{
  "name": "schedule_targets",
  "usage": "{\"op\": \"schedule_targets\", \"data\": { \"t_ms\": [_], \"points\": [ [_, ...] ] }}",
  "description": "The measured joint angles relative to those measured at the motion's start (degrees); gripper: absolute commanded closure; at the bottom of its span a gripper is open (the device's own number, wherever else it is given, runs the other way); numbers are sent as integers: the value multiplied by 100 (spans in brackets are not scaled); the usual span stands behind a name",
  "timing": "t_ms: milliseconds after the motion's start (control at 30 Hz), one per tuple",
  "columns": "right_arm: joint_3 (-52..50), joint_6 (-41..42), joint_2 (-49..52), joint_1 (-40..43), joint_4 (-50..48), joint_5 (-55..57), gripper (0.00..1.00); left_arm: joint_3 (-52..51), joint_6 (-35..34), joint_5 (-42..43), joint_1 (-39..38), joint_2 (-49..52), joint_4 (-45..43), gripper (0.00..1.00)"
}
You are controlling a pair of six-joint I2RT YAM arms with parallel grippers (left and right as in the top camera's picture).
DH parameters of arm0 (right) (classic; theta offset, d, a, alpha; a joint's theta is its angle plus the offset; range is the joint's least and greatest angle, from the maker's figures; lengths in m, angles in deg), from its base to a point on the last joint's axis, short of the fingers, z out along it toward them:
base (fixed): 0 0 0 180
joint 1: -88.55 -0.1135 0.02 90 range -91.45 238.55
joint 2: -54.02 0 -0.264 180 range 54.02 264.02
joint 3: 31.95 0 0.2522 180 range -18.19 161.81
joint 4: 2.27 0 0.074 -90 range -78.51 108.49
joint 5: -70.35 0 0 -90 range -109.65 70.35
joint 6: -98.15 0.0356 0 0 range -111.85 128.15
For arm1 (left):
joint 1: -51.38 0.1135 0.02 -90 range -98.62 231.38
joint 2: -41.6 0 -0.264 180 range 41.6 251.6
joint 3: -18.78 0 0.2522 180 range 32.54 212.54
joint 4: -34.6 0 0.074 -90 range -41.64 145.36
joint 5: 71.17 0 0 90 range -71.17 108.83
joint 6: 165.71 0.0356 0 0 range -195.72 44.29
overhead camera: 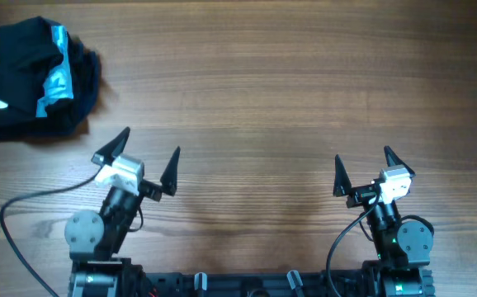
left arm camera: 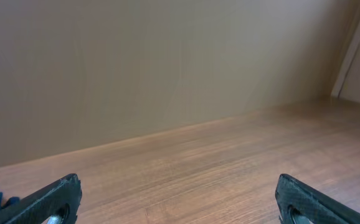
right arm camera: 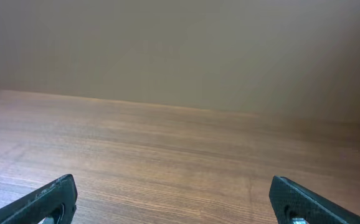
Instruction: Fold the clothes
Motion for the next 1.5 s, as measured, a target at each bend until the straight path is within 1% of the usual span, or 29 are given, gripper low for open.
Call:
{"op": "schedule_targets", "data": {
  "t_ms": [167,433,600,733,967,1033,1133,1267,1400,1500],
  "points": [
    [0,0,0,0,-2,0,0,-286,0,0,0,-570,26,0],
    [0,0,0,0,0,0,0,-590,-9,-2,0,-1196,157,0],
    [0,0,0,0,0,0,0,-638,-74,-72,0,-1523,442,0],
    [0,0,0,0,0,0,0,-645,-92,-133,11,-1683,614,0],
    [0,0,0,0,0,0,0,-710,-114,-164,44,-1834,632,0],
    [0,0,0,0,0,0,0,-767,-208,-177,44,-1834,638,0],
    [0,0,0,0,0,0,0,-918,-557,-271,46,-1834,649,0],
    [0,0,0,0,0,0,0,-1058,-955,-442,120,-1836,957,0],
    [0,0,0,0,0,0,0,-1073,-1119,-522,227,-1836,1335,0],
    [0,0,0,0,0,0,0,-1073,-1167,-629,299,-1840,1394,0]
  ]
}}
